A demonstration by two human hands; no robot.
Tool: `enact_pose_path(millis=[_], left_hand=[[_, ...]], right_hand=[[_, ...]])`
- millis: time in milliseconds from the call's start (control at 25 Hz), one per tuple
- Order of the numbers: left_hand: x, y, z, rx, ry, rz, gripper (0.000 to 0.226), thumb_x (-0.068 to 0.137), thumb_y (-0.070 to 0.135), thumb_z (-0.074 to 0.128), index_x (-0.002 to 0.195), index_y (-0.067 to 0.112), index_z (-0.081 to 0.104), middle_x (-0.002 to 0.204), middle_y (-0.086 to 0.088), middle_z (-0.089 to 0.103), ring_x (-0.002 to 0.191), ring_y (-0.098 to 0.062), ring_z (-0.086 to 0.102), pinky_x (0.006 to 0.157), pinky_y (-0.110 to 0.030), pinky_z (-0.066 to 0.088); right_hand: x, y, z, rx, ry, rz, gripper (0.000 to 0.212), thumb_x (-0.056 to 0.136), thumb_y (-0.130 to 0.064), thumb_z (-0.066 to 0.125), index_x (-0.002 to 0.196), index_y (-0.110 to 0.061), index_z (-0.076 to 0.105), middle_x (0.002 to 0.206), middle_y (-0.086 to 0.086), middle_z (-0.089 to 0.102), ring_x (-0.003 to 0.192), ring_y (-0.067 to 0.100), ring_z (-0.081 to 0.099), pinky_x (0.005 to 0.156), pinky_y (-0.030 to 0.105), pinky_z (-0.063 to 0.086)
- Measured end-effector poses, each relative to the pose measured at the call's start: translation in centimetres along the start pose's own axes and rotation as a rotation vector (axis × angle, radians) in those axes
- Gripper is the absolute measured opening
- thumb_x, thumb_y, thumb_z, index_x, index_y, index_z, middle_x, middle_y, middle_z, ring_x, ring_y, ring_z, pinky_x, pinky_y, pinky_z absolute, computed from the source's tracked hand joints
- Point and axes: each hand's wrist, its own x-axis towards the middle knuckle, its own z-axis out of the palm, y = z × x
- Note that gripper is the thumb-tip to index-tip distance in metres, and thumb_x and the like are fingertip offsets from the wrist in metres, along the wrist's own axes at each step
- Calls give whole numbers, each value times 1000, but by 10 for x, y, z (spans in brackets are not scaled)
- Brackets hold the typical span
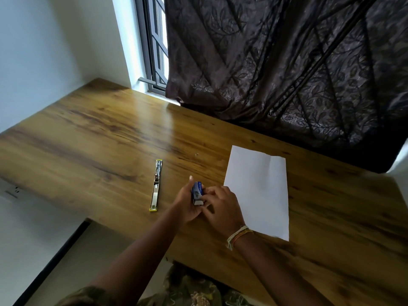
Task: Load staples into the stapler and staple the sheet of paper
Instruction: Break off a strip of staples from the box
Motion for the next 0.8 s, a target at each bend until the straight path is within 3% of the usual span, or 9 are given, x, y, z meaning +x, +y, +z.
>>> enact_pose_path(millis=[280,400,600,800], left_hand=[[2,-2,-2,-67,33,54,53,95,58,39,79,10,55,63,-6,64,51,-16,62,48,-24,51],[4,-2,-3,-68,36,63,55,96,59,34,80,10,55,73,-10,68,59,-20,66,57,-28,52],[7,-2,-4,-88,53,77,58,97,60,29,78,11,53,82,-13,64,59,-22,66,54,-29,53],[8,-1,-3,-96,59,81,57,97,58,32,79,9,54,77,-14,65,67,-24,63,67,-35,50]], right_hand=[[1,-2,7,31,26,-2,16,83,-33,64,94,-23,71,108,-7,66,100,12,54,86,28,47],[-4,-1,8,60,57,-32,12,83,-31,65,89,-23,73,101,-8,68,95,12,53,82,27,45],[-7,-1,8,79,60,-109,20,86,-35,59,90,-23,74,102,-7,69,94,14,55,82,28,44],[0,-5,4,93,50,-43,25,89,-40,54,92,-23,73,97,-8,72,90,10,56,81,23,39]])
